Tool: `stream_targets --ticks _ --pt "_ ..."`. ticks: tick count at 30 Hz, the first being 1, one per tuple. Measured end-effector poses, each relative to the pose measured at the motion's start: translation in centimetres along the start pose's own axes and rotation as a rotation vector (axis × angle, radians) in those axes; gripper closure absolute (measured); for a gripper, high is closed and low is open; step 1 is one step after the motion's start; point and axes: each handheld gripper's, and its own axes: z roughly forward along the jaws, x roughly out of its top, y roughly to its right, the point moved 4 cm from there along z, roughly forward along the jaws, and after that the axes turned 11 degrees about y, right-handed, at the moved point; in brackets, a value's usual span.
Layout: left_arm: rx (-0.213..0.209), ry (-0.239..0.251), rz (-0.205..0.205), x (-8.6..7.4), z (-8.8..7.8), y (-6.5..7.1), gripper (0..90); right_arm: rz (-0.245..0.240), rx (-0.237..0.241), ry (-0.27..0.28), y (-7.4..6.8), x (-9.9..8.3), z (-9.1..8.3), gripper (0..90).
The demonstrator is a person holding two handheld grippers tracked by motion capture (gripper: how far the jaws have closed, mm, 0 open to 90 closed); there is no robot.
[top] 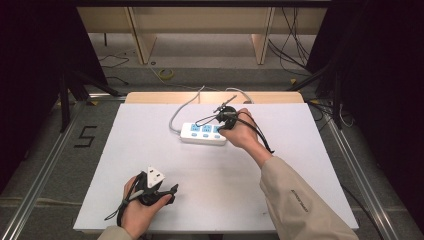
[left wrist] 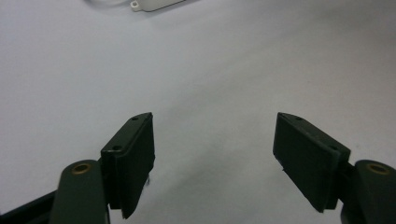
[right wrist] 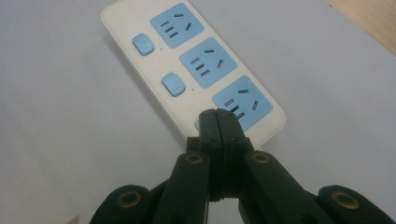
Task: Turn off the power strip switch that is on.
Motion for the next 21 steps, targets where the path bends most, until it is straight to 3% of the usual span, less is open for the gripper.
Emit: stream_targets --ticks 21 --pt "-0.002 0.0 -0.003 0.0 0.0 0.0 29.2 0.006 0.009 -0.013 -0.2 -0.2 1.6 90.0"
